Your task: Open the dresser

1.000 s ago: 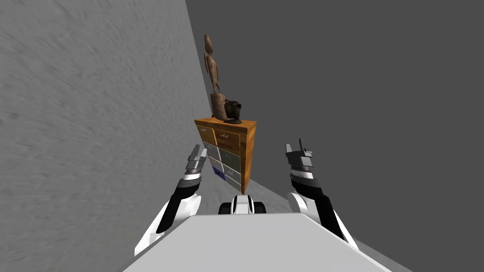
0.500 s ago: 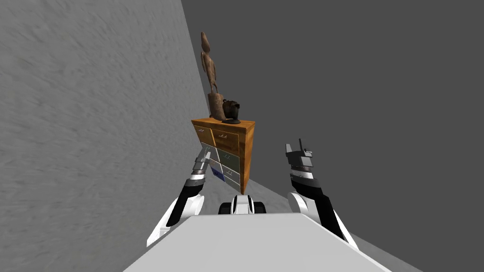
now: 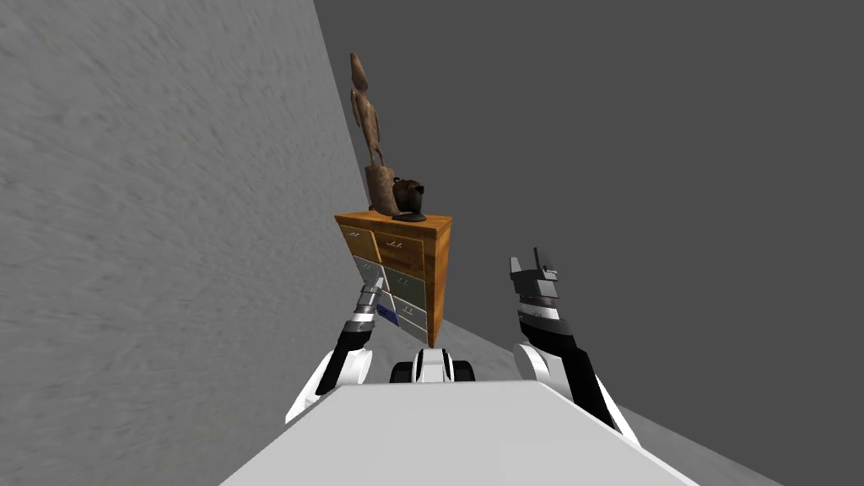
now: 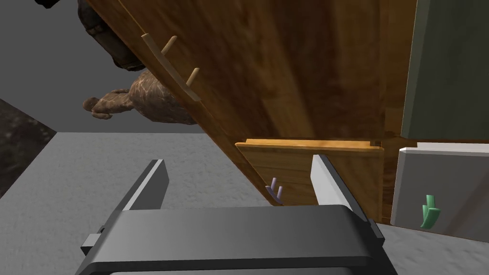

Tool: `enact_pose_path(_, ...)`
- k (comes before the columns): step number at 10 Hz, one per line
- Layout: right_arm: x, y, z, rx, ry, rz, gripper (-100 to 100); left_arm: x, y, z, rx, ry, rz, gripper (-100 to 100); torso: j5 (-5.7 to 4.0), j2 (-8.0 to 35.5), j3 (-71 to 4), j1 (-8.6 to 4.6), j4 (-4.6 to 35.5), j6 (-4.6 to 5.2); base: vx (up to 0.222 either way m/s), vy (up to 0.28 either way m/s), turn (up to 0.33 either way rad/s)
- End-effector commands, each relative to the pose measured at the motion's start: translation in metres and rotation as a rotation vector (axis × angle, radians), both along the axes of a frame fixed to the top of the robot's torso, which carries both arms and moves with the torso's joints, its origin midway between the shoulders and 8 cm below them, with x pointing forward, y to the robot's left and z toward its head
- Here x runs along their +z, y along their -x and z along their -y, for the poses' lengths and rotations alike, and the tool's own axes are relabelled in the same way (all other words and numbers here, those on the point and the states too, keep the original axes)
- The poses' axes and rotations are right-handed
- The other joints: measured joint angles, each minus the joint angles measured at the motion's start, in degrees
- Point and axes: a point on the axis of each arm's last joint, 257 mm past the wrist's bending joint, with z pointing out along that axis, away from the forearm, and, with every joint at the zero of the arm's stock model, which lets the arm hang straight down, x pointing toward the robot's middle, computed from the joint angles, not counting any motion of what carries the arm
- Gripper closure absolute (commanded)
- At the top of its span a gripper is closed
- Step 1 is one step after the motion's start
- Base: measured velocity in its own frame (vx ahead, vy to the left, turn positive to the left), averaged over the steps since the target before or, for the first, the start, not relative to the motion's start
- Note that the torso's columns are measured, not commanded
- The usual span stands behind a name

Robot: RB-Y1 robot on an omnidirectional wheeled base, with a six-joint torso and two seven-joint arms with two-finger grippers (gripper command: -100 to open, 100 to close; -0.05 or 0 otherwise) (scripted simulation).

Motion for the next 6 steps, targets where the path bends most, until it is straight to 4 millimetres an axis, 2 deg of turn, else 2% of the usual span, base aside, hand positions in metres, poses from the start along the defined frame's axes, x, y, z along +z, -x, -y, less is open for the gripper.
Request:
enact_pose_path(1,0.000,0.000,0.000,0.000,0.000,0.000,0,-0.017,-0.006,0.003,-0.006,-0.004,-0.035,-100,0.00,0.0,0.0,0.00,0.0,-0.01,0.003,0.008,-0.028)
enact_pose_path(6,0.000,0.000,0.000,0.000,0.000,0.000,0,-0.072,-0.021,0.023,-0.031,-0.020,-0.142,-100,0.00,0.0,0.0,0.01,0.0,0.00,0.004,0.010,-0.076)
